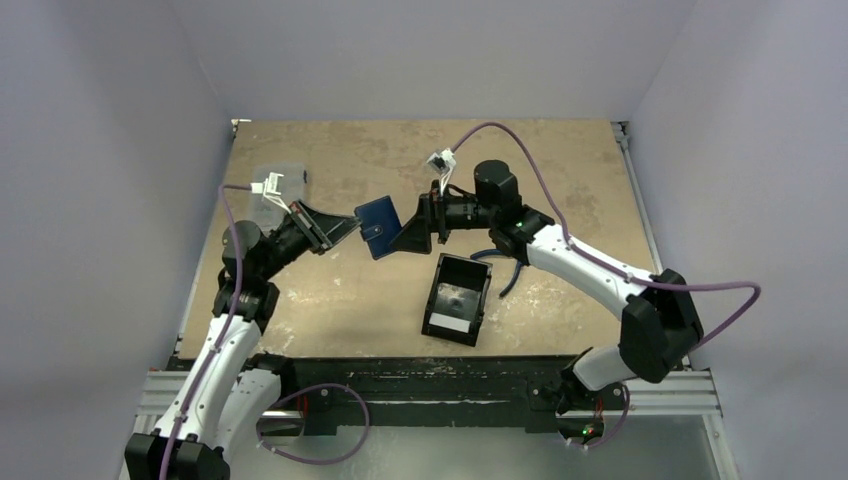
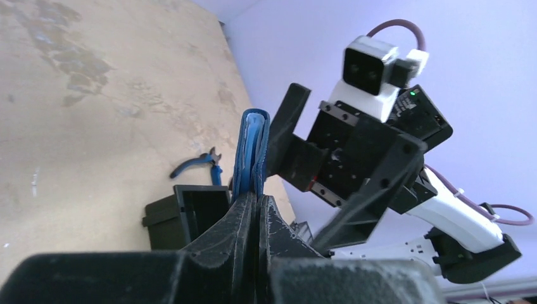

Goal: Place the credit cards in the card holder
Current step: Pick up the card holder from the center of the board, then open the card holder.

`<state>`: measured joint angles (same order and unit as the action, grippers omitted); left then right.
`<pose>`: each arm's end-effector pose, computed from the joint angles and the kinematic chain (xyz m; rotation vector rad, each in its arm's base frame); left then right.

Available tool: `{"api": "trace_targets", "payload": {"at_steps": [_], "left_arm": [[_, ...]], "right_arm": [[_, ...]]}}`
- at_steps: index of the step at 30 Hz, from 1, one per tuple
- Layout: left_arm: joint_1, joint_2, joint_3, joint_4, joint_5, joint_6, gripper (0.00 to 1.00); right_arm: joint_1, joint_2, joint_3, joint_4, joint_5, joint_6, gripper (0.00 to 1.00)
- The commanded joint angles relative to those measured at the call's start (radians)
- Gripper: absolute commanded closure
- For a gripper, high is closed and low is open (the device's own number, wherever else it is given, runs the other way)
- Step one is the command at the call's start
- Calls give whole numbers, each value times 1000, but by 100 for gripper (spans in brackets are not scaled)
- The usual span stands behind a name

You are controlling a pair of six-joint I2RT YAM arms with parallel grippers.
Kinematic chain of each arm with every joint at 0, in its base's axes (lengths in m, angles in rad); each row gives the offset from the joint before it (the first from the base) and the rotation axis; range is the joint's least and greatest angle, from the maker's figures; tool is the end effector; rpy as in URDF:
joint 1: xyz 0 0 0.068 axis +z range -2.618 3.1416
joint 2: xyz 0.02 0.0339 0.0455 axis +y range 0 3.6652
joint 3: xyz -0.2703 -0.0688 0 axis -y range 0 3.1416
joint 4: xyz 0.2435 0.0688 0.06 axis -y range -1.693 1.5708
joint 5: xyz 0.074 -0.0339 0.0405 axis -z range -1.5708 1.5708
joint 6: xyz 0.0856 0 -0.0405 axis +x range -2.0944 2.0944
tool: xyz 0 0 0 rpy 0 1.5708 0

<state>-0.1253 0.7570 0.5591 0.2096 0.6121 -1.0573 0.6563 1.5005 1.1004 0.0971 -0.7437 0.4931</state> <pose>0.2103 -0.0761 0.3118 -0.2719 1.7226 -1.3726 0.2652 0.2774 0.3027 -0.7303 1.9355 1.4456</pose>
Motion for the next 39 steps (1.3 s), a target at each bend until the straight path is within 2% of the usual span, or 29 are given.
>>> {"api": "trace_targets", "payload": {"at_steps": [1, 9, 12, 14, 15, 16, 17, 19, 20, 21, 25, 28, 31, 34, 39], "left_arm": [[4, 3, 57, 99, 107, -62, 100], [4, -7, 90, 83, 146, -63, 100], [4, -9, 107, 52, 150, -49, 100], [3, -6, 138, -22, 143, -23, 100], [3, 0, 177, -130, 117, 11, 95], [3, 12, 228, -303, 58, 70, 79], [3, 30, 289, -452, -13, 126, 63], [3, 75, 383, -652, -110, 213, 22], [2, 96, 417, -711, -132, 249, 8], [1, 112, 435, -739, -141, 262, 5], [-29, 117, 441, -726, -163, 254, 12], [-89, 114, 437, -697, -229, 229, 31], [-153, 123, 441, -682, -301, 217, 42], [-217, 137, 464, -689, -370, 228, 46], [-290, 155, 488, -710, -492, 245, 51]], "right_arm": [[8, -81, -22, 247, -111, 139, 9], [7, -81, -14, 407, -152, 296, 40], [7, -78, -8, 434, -149, 323, 60], [7, -86, -5, 407, -119, 314, 83], [8, -96, 1, 357, -82, 289, 95], [7, -108, 19, 278, -6, 252, 100], [8, -123, 40, 166, 97, 204, 100], [9, -138, 82, 9, 267, 130, 100], [9, -142, 90, -29, 319, 131, 100], [10, -145, 93, -48, 357, 143, 100], [64, -142, 130, -137, 503, 156, 100], [127, -141, 161, -184, 630, 159, 100], [190, -139, 184, -210, 736, 167, 100], [228, -129, 217, -255, 837, 168, 100], [257, -124, 235, -266, 883, 170, 100]]}}
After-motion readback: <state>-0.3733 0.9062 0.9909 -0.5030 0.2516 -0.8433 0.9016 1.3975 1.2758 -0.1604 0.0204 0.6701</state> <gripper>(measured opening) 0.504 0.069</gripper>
